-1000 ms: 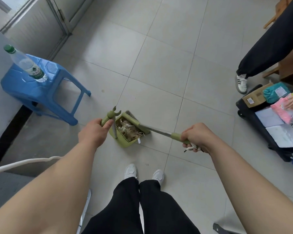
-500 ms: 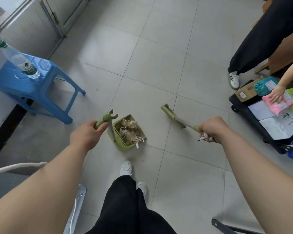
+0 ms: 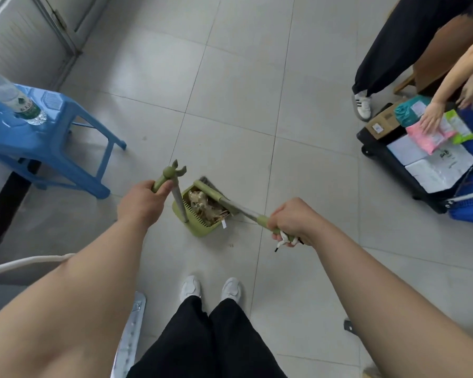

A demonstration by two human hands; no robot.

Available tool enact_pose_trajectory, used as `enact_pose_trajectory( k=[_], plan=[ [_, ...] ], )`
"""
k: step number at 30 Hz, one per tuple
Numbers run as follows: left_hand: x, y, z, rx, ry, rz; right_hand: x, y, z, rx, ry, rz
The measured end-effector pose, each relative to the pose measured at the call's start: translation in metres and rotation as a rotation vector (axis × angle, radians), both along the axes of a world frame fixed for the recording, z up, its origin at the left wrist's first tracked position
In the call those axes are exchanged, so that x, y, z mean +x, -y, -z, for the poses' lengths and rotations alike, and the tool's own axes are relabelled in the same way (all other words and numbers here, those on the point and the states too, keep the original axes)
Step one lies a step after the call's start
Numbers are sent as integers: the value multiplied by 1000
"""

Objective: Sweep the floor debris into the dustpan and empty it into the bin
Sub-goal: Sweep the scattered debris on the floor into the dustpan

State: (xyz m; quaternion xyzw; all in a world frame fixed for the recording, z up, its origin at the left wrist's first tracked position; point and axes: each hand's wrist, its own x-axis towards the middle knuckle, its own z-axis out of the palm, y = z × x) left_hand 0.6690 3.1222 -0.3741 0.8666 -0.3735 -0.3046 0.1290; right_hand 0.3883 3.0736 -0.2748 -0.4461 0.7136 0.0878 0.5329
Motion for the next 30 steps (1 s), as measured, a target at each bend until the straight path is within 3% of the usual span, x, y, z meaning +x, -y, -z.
enact_pose_trajectory(
  k=[16, 30],
  plan=[
    [36, 0, -89, -205, -20, -139, 6, 30, -130, -206, -31, 141],
    [43, 88, -179, -488, -128, -280, 7, 89, -210, -554, 147, 293]
  ],
)
